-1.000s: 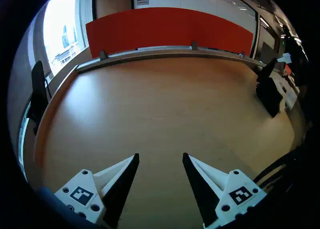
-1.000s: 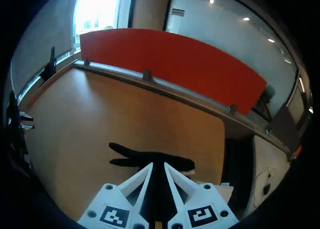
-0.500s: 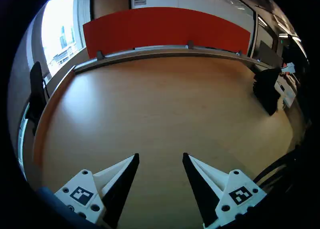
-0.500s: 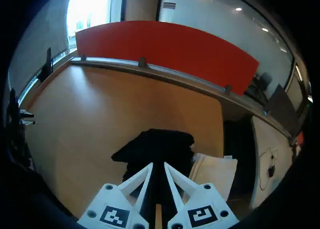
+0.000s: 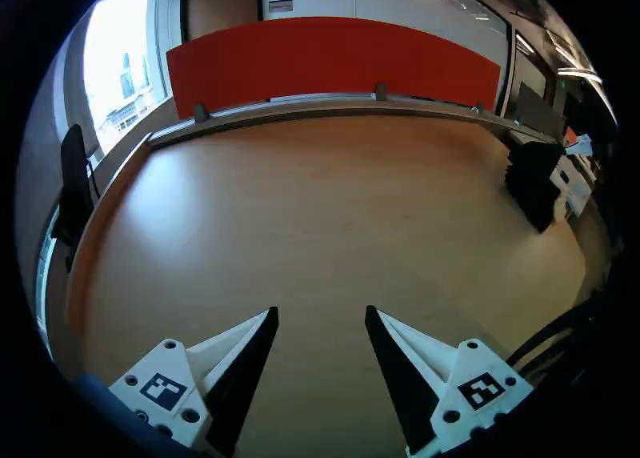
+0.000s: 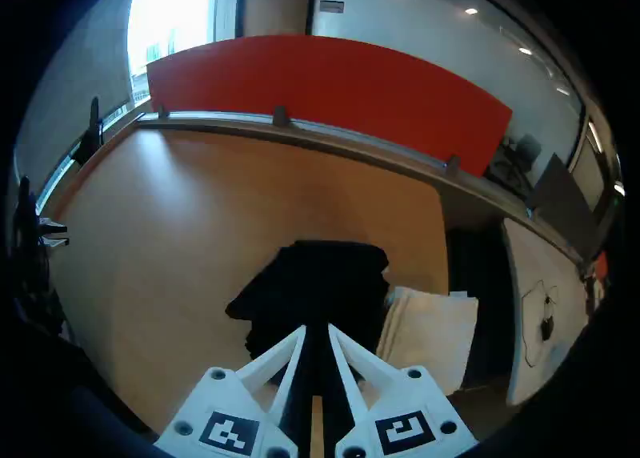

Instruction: Fold towel

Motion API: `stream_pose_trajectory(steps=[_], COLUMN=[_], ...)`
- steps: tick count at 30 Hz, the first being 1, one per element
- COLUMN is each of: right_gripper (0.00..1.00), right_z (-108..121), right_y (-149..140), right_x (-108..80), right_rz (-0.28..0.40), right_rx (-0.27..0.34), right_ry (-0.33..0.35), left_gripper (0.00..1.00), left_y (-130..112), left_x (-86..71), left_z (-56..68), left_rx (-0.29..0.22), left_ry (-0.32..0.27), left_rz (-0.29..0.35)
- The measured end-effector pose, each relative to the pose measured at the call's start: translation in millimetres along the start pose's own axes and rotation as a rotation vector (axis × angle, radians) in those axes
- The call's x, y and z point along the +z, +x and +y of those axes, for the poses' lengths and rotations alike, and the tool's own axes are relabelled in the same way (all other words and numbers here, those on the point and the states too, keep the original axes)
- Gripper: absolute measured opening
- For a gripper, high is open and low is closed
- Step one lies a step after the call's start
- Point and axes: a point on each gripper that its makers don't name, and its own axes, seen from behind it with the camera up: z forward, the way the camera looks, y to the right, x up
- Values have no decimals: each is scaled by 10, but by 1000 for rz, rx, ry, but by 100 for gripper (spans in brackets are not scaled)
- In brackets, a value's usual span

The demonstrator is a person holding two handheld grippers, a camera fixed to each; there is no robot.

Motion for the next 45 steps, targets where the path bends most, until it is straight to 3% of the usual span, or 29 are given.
stream_pose_trajectory(steps=[12,30,45], right_gripper=[5,5,5], right_z=[259,446,512], right_y=[-486,-1017,-1215], right_x=[104,391,521], right_rz=[-77,-175,-210], right_rx=[76,144,192], right_ry=[-45,-94,-122], left_gripper=[80,80,80], left_y=[-14,-96,-121], left_x=[-6,-32,-54], left_z=[-16,-77,-104], left_rx=[6,4,2], left_ry=[4,23,34], left_rz=[-5,-19,-25])
